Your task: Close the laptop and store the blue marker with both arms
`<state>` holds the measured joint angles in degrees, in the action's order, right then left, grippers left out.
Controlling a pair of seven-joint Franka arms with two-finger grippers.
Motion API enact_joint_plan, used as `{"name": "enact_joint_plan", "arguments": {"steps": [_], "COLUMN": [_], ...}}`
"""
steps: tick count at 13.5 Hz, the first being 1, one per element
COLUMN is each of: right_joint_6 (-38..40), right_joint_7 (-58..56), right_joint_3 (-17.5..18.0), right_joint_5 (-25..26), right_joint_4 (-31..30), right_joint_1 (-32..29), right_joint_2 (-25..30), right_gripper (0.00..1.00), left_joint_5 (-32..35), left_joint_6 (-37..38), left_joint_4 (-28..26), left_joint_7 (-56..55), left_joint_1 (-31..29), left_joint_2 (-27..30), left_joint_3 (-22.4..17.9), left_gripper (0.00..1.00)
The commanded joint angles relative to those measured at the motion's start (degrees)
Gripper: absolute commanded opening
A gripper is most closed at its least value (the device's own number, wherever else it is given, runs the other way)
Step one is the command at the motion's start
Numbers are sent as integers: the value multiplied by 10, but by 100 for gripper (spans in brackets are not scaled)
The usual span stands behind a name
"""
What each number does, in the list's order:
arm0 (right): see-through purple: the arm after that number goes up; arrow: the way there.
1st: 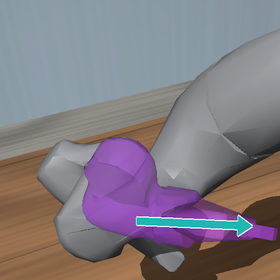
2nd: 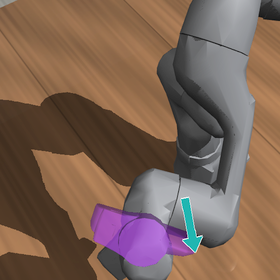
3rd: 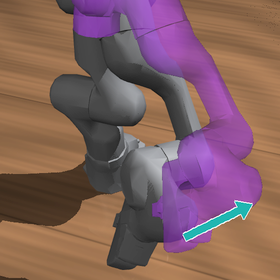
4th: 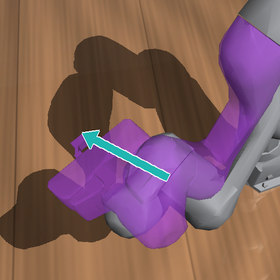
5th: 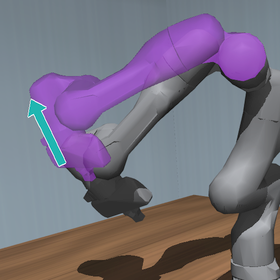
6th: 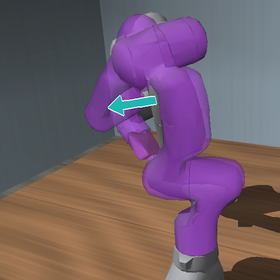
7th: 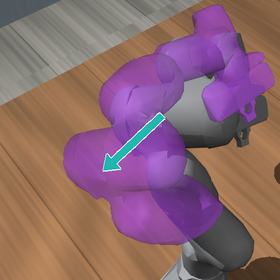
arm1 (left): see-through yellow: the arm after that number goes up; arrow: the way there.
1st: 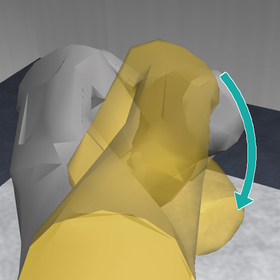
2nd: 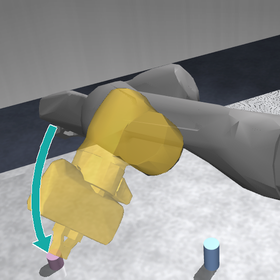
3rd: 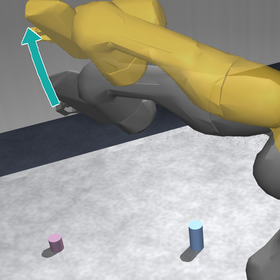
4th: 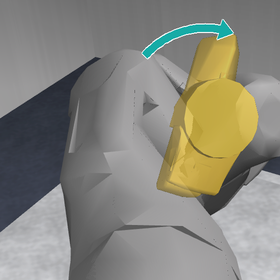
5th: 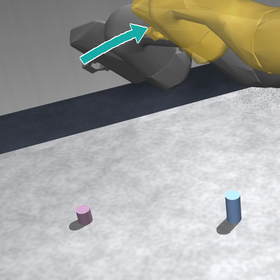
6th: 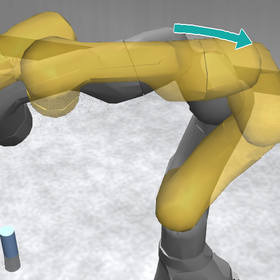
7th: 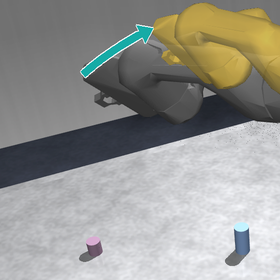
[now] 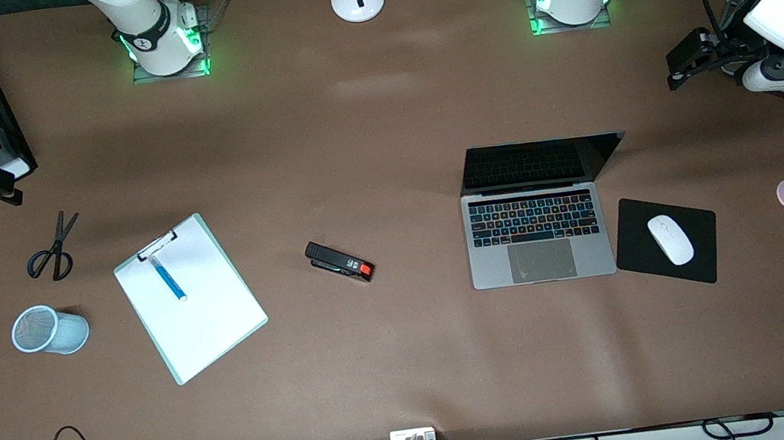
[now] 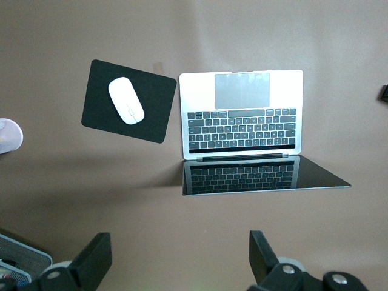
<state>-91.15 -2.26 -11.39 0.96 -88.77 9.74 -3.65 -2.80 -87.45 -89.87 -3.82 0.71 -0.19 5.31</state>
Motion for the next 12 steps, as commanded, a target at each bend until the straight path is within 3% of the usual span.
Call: {"name": "enact_joint_plan", "arguments": {"steps": [1, 8, 12], "right_joint_6": [4, 14, 16], "right_joint_7": [6, 11, 9], "right_joint_3": [0, 0, 0], "right_joint_5": [6, 6, 8], "right_joint_4": [-11, -11, -11], "right_joint_1": [4, 3, 3], "right_joint_2": [17, 16, 16], "right_gripper": [100, 100, 100], "left_joint_5": [6, 17, 12], "left_joint_6": [10, 13, 53], "left_joint_4": [5, 21, 14], "left_joint_7": [7, 11, 5], "left_joint_1": [-4, -5, -4], "left_joint_2": [6, -1, -10], "left_joint_3": [1, -3, 2], "left_gripper": [100, 100, 100]}}
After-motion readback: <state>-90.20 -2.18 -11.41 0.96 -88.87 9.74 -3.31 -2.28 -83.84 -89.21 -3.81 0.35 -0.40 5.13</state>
